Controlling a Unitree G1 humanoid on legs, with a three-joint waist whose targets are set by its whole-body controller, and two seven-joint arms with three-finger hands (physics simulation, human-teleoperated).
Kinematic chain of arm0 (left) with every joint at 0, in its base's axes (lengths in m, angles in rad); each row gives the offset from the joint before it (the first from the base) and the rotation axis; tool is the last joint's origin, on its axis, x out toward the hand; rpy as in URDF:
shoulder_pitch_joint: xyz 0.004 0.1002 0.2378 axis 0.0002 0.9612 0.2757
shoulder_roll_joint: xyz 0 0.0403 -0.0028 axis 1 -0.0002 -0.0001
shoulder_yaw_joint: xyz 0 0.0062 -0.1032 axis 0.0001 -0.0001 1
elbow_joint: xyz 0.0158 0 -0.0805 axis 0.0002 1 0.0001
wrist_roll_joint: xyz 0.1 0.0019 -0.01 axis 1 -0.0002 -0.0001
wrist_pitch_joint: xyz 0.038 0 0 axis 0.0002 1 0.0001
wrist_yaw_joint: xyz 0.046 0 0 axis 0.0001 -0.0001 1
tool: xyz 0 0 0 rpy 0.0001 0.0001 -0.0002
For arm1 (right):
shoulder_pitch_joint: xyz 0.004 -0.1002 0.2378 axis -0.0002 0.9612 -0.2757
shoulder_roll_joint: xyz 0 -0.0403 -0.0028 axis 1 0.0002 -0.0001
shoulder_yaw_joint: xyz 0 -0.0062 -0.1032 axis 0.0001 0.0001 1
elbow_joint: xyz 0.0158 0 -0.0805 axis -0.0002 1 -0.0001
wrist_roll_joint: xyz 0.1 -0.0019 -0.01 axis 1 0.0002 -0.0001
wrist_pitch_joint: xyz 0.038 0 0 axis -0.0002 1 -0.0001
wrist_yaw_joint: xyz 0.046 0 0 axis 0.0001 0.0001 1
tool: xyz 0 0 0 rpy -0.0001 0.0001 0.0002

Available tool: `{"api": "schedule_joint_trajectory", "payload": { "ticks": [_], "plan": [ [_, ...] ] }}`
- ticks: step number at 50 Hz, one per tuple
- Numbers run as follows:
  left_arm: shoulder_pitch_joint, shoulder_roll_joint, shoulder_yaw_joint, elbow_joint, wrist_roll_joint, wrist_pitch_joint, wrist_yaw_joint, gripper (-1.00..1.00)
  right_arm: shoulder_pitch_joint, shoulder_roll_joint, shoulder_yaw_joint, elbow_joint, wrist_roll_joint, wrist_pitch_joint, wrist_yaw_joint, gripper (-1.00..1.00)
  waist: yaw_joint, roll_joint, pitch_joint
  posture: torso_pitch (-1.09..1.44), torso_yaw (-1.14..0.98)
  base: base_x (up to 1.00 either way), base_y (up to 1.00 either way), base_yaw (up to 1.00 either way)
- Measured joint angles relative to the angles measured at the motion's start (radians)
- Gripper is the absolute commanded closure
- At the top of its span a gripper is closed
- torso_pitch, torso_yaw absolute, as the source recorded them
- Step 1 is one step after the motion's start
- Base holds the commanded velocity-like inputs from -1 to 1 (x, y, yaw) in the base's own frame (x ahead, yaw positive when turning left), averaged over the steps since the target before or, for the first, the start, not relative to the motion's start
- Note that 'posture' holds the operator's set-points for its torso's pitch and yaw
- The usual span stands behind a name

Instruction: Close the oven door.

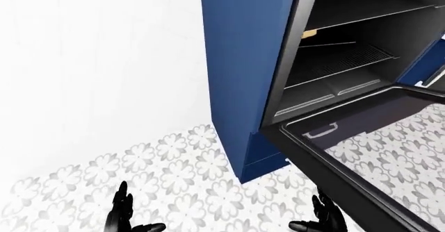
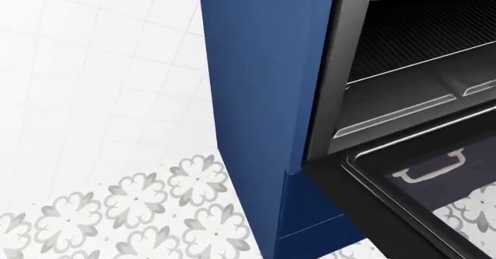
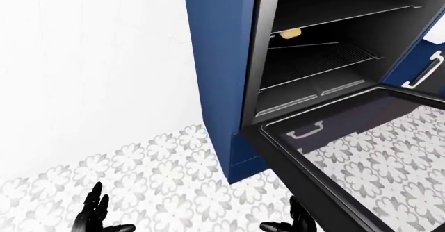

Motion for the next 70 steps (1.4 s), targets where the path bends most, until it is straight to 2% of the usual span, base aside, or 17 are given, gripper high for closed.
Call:
{"api": "schedule_joint_trajectory", "payload": {
  "ticks": [2,4,7,12,15,27,32,37,46,55,70],
  "plan": [
    [-0.003,-0.004,-0.005,0.001,0.005,0.002,-0.005,-1.0,-0.018,-0.006,-0.061,-0.001,0.063,0.031,-0.007,-1.0,0.0,0.002,-0.019,0.0,0.0,0.0,0.0,0.0],
    [-0.007,-0.003,-0.006,-0.004,0.009,0.001,-0.008,-1.0,-0.035,-0.022,-0.132,-0.012,0.178,0.095,0.017,-1.0,0.004,0.002,-0.032,0.0,0.0,0.0,0.0,0.0],
    [-0.004,0.006,0.001,-0.009,0.006,-0.007,-0.005,-1.0,-0.014,-0.038,-0.135,-0.02,0.277,0.121,0.032,-1.0,0.005,-0.003,-0.045,0.0,0.0,0.0,0.0,0.0],
    [-0.001,0.003,0.001,-0.002,0.005,-0.006,0.003,-1.0,0.008,-0.015,-0.126,0.01,0.328,0.147,0.049,-1.0,0.0,0.0,-0.035,0.0,0.0,0.0,0.0,0.0],
    [-0.001,-0.001,0.0,-0.001,0.007,-0.004,0.001,-1.0,0.004,-0.004,-0.188,0.015,0.412,0.204,0.077,-1.0,0.002,0.007,-0.028,0.0,0.0,0.0,0.0,0.0],
    [-0.001,0.005,0.005,-0.004,-0.001,-0.006,0.009,-1.0,0.029,-0.041,-0.304,0.013,0.814,0.36,0.152,-1.0,0.002,0.008,-0.015,0.0,0.0,0.0,0.0,0.0],
    [-0.001,0.005,0.003,-0.003,-0.005,-0.005,0.003,-1.0,0.046,-0.06,-0.324,0.012,0.968,0.326,0.147,-1.0,0.001,0.007,-0.012,0.0,0.0,0.0,0.0,0.0],
    [-0.005,0.007,0.002,-0.004,-0.006,-0.004,0.003,-1.0,0.04,-0.105,-0.339,0.02,1.086,0.352,0.148,-1.0,0.0,0.005,-0.008,0.0,0.0,0.0,0.0,0.0],
    [-0.005,0.007,0.006,-0.003,-0.004,-0.007,0.003,-1.0,0.103,-0.233,-0.358,-0.002,1.255,0.414,0.223,-1.0,0.008,-0.007,-0.016,0.0,0.0,0.0,0.0,0.0],
    [-0.003,0.004,0.002,-0.002,-0.002,-0.005,0.004,-1.0,0.138,-0.277,-0.359,0.002,1.358,0.42,0.244,-1.0,0.004,-0.016,-0.02,0.0,0.0,0.0,0.0,0.0],
    [-0.003,0.006,0.001,-0.004,-0.004,-0.004,0.002,-1.0,0.079,-0.395,-0.341,-0.064,1.431,0.437,0.252,-1.0,0.004,-0.01,-0.03,0.0,0.0,0.0,0.0,0.0]
  ]
}}
